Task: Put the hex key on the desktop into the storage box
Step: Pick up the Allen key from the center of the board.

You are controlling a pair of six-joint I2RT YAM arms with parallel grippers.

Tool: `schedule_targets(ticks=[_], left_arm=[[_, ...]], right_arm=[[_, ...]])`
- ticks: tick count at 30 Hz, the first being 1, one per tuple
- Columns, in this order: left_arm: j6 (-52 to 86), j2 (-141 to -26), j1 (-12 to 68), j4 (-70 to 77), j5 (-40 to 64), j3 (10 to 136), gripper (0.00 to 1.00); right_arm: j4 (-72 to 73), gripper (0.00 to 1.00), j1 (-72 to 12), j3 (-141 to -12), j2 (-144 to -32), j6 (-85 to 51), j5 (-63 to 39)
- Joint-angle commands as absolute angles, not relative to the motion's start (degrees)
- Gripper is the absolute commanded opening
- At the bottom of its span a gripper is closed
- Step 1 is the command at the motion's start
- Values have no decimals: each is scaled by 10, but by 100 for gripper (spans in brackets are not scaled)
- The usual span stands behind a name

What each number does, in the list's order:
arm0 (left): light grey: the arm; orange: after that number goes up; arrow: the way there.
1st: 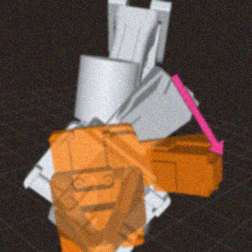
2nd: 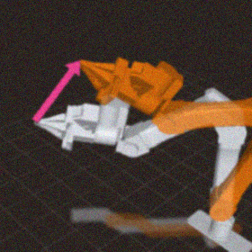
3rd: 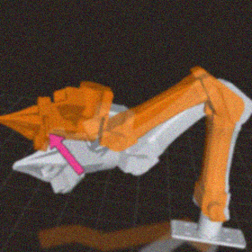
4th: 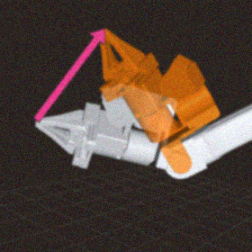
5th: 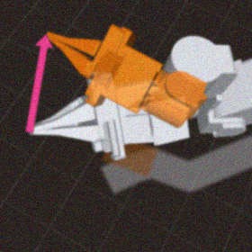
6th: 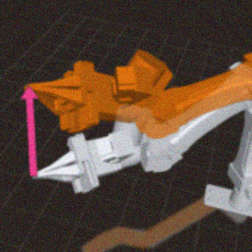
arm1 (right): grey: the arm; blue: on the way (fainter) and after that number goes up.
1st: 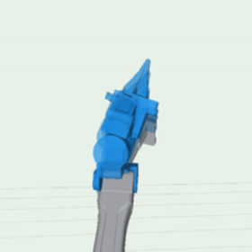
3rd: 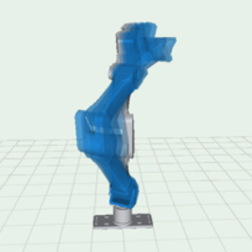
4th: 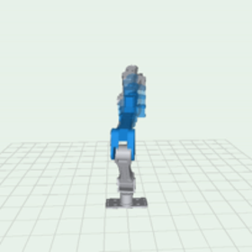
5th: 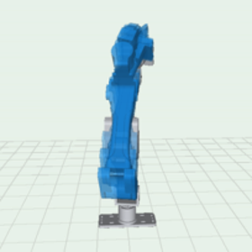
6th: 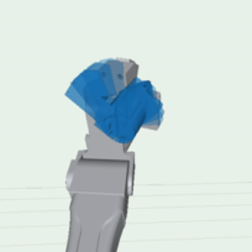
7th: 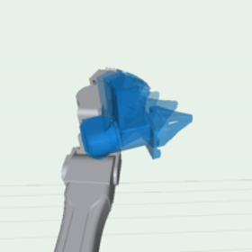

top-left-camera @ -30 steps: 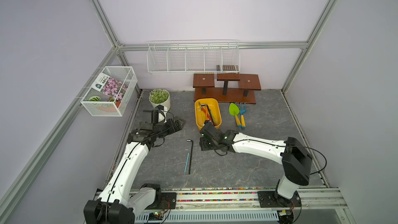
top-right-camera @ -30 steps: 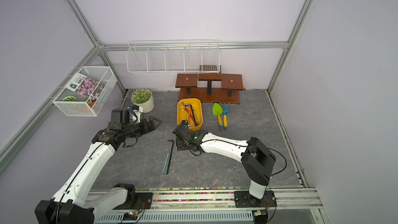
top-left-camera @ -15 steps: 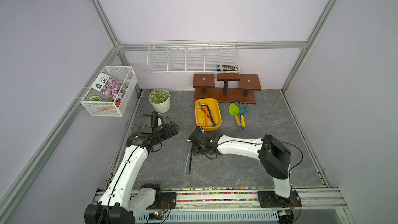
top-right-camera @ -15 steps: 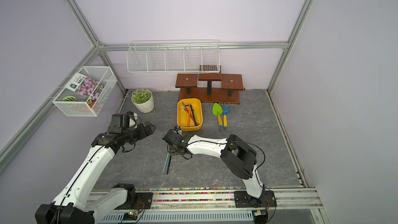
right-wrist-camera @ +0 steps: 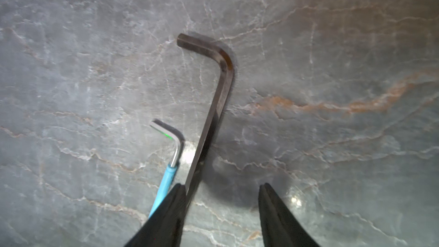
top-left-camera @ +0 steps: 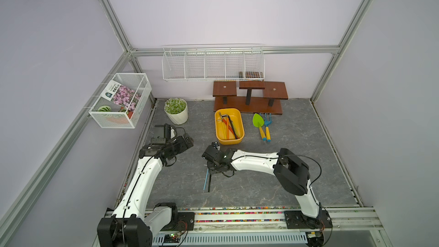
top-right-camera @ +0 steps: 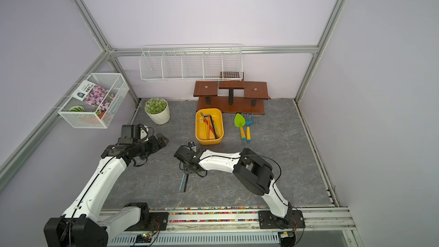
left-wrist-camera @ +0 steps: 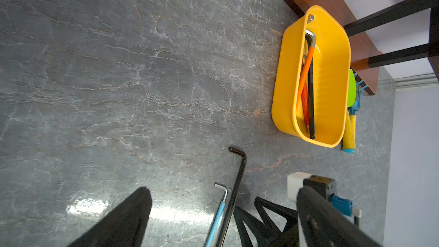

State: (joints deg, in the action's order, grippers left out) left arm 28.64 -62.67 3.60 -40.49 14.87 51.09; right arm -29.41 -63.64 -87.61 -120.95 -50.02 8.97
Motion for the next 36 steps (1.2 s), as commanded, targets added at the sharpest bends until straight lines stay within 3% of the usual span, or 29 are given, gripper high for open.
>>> schedule_targets(ticks=[1,16,24,31,36], left_arm=[[279,-627,29,-406,164,511,100],[277,-621,25,-404,182,507,100],[277,-621,25,-403,187,507,100],[275,-625,25,-403,197,506,100],[266,-630,25,-398,211,506,100]], right_arm=[[-312,54,-640,-893,-1228,-507,93],[-396,54,-642,-933,-1266,-508,133],[-427,54,-638,-887,-1241,-530,163],[-361,54,-616,-779,-1175,-542,145],[-351,53,-620,-785,-1191,-538,131]])
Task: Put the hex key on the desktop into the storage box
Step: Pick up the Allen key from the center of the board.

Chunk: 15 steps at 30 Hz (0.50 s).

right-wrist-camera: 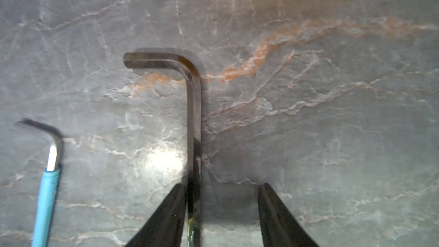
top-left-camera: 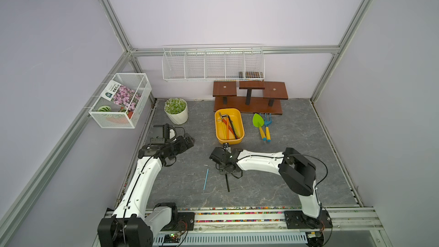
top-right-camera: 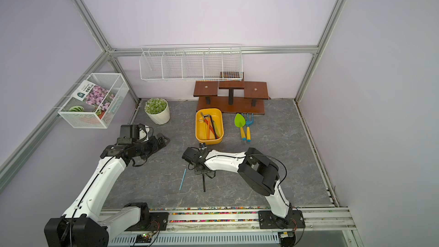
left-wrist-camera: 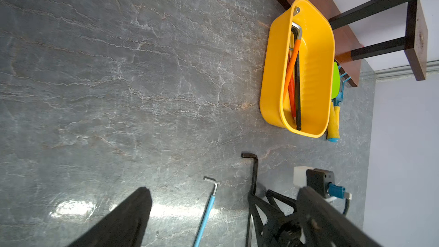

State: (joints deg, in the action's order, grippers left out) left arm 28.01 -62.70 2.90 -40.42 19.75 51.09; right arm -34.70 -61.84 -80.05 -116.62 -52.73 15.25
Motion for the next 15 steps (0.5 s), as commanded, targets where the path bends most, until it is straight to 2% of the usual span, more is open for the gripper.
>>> schedule_targets(ticks=[1,12,15], left_arm=[[265,-630,25,-398,213,506,100],[263,-634,25,-396,216,504,100],[260,-635,25,-395,218,503,100]], right_arm=[[-346,53,-623,-787,-1198,-538,130],[-322,51,-628,-779,-1230,-544,132],[-327,44,-629,-765,-1221,-541,143]])
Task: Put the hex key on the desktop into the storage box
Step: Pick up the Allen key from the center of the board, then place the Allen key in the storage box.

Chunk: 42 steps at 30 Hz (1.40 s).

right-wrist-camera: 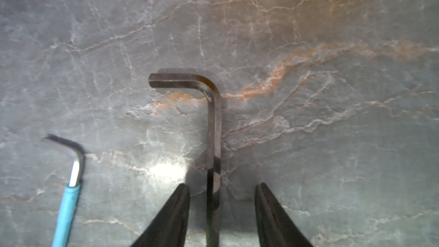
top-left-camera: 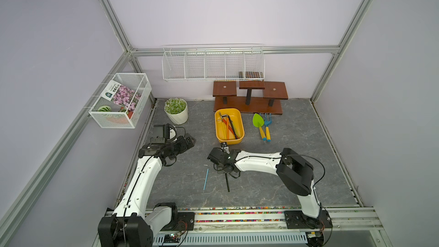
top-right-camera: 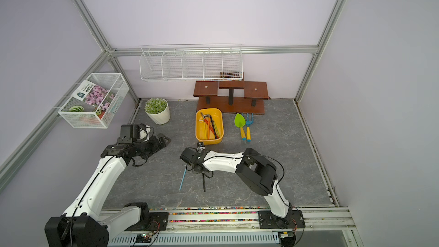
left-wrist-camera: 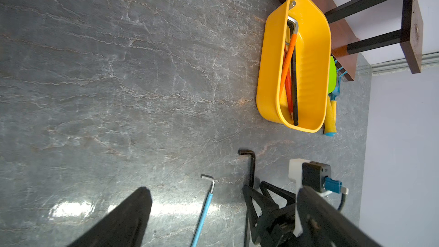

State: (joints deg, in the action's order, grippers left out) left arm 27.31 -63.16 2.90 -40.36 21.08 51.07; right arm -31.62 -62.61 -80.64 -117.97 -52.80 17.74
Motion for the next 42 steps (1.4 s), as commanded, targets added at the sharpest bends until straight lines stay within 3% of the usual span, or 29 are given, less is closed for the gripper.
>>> schedule_targets(ticks=[1,8,12,20,28,42], left_arm=[[260,-636,25,-395,219,503,100],[258,-640,25,-396,216,504,100],[257,-641,25,-396,213,505,100],[254,-641,26,-397,201,509,100],[270,-656,26,-361,258,576,100],[255,-846,27,-298,361,764,100]], right_arm=[[-328,39,-628,-758,-1215,-540,147],[-334,9,-628,-722,-1159,-520,178],[-353,2,-625,-719,-1125,-508,195],[-360,0,-610,-712,-1035,-481,206],[-366,0,-567,-746,-977,-426,190],[-362,0,-449,-915,-1037,-323,69]])
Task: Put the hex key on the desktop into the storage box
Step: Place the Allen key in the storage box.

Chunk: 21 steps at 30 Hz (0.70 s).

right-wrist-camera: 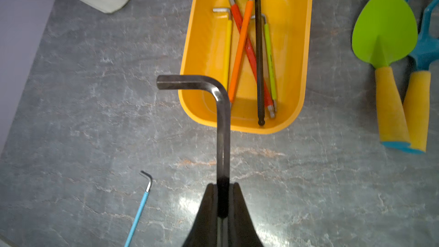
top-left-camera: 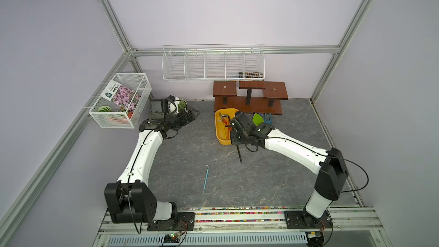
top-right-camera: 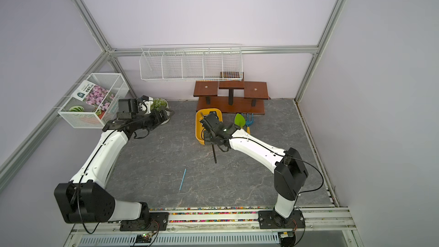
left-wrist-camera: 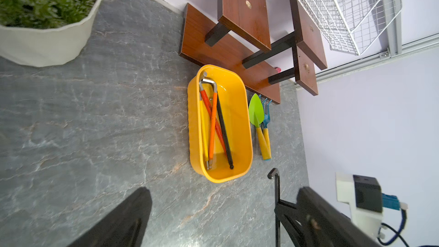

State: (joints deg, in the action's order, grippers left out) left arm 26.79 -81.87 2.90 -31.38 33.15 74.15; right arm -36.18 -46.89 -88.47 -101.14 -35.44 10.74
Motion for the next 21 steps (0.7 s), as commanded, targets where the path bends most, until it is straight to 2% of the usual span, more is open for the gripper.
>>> schedule_targets(ticks=[1,8,21], left_arm=[[254,-857,27,-293,364,766,100],[247,-894,27,-259,360,742,100],[251,-894,28,-251,350,728,100]], right_arm=[[-362,0,-440,-926,-1046,-321,60],[-374,0,-385,-1036,-1139,-307,9],[-365,0,-318,-1217,-1326,-315,-71]])
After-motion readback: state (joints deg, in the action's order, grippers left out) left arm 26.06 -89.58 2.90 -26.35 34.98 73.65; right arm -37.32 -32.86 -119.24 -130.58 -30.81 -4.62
